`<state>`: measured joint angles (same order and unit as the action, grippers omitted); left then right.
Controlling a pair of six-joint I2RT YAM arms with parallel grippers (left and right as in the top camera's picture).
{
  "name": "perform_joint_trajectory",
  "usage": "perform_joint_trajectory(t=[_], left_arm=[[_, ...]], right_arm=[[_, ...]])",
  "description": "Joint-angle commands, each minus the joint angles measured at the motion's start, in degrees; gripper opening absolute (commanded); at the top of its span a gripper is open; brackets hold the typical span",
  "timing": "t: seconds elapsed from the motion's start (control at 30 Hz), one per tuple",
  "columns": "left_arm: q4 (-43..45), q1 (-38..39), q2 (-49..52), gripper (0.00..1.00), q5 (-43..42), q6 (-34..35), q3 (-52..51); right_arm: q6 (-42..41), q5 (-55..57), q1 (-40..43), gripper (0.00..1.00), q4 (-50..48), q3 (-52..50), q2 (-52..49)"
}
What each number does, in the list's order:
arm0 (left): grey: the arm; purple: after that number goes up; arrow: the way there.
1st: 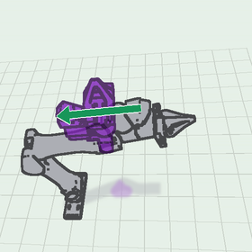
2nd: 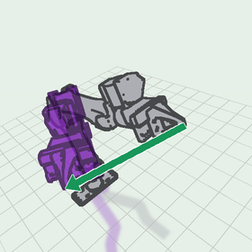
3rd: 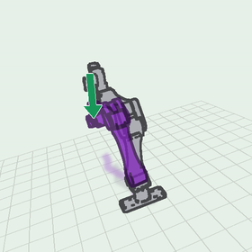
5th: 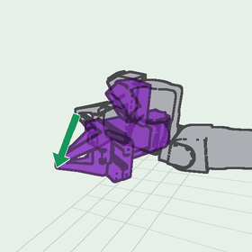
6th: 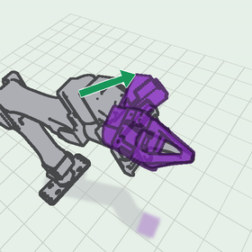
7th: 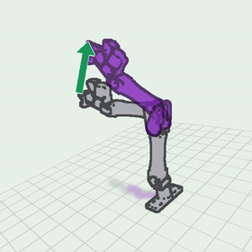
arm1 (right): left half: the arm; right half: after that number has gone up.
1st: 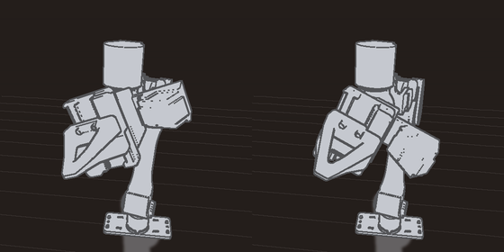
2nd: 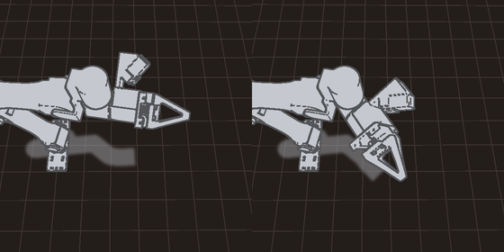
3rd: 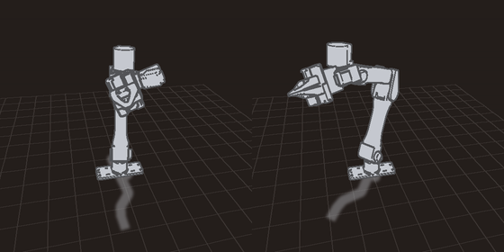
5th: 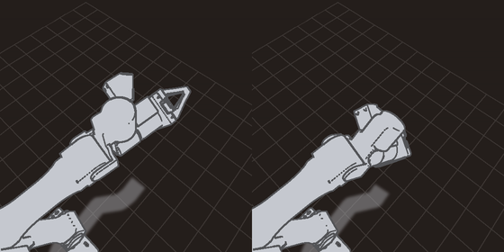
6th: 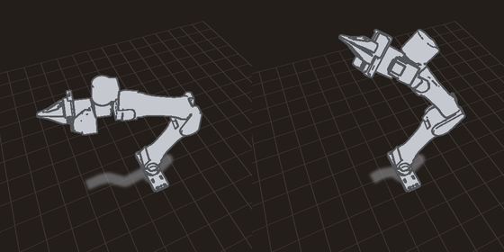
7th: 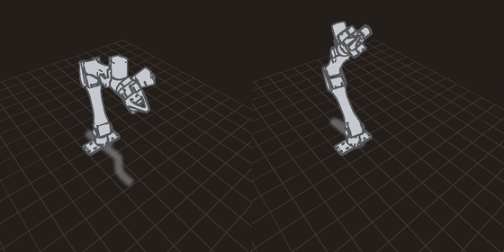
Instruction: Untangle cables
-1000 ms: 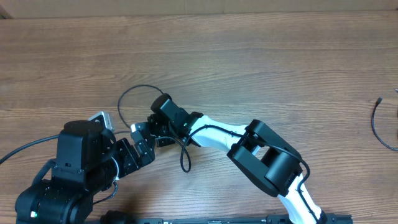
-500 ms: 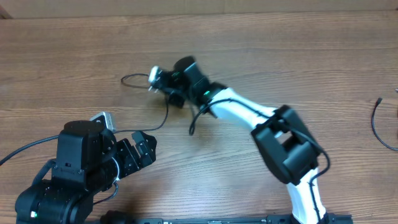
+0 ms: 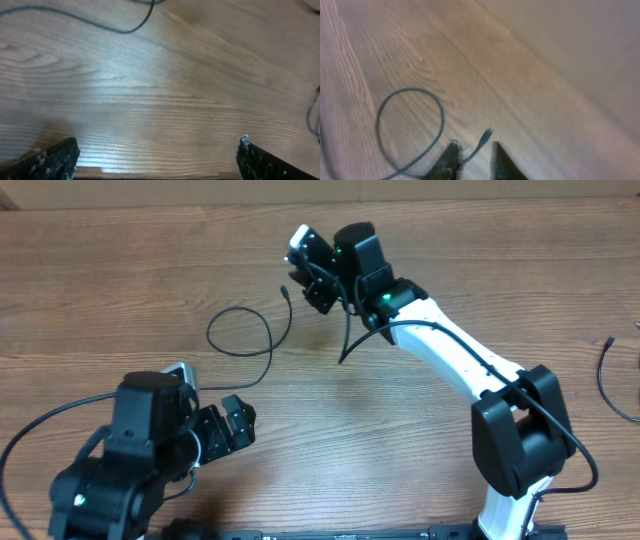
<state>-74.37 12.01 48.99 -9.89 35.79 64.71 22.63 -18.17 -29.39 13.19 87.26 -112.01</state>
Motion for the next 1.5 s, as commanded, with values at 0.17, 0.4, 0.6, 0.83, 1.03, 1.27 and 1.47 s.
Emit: perform_joint_trajectory(t=[0.17, 0.4, 0.6, 0.83, 1.03, 1.27, 1.47], left_arm=[[5.53, 0.02, 0.74, 1.00, -4.00, -1.53, -3.48], [5.84, 0.02, 0.83, 1.00, -6.75, -1.51, -3.48], [5.84, 0.02, 0.83, 1.00, -6.93, -1.53, -3.48], [6.25, 0.00, 0.83, 1.00, -6.91, -1.51, -3.48], [6.08, 0.02, 0.83, 1.00, -6.93, -1.51, -3.48], [5.66, 0.02, 0.83, 1.00, -6.93, -1.53, -3.48], [5.64, 0.02, 0.83, 1.00, -6.93, -1.53, -3.48]], right_arm=[[1.95, -2.69, -1.16, 0.64, 7.69, 0.83, -0.52], [6.45, -4.61, -2.43, 0.64, 8.76, 0.83, -5.09], [9.42, -8.74, -2.47, 0.64, 8.17, 0.83, -10.34], [19.10, -9.14, -2.91, 0.68, 11.37, 0.81, -12.33], [36.28, -9.20, -4.46, 0.62, 16.04, 0.81, -12.44], [37.68, -10.23, -4.92, 0.67, 11.58, 0.81, -12.55], [37.68, -10.19, -5.86, 0.69, 8.04, 0.83, -14.56]])
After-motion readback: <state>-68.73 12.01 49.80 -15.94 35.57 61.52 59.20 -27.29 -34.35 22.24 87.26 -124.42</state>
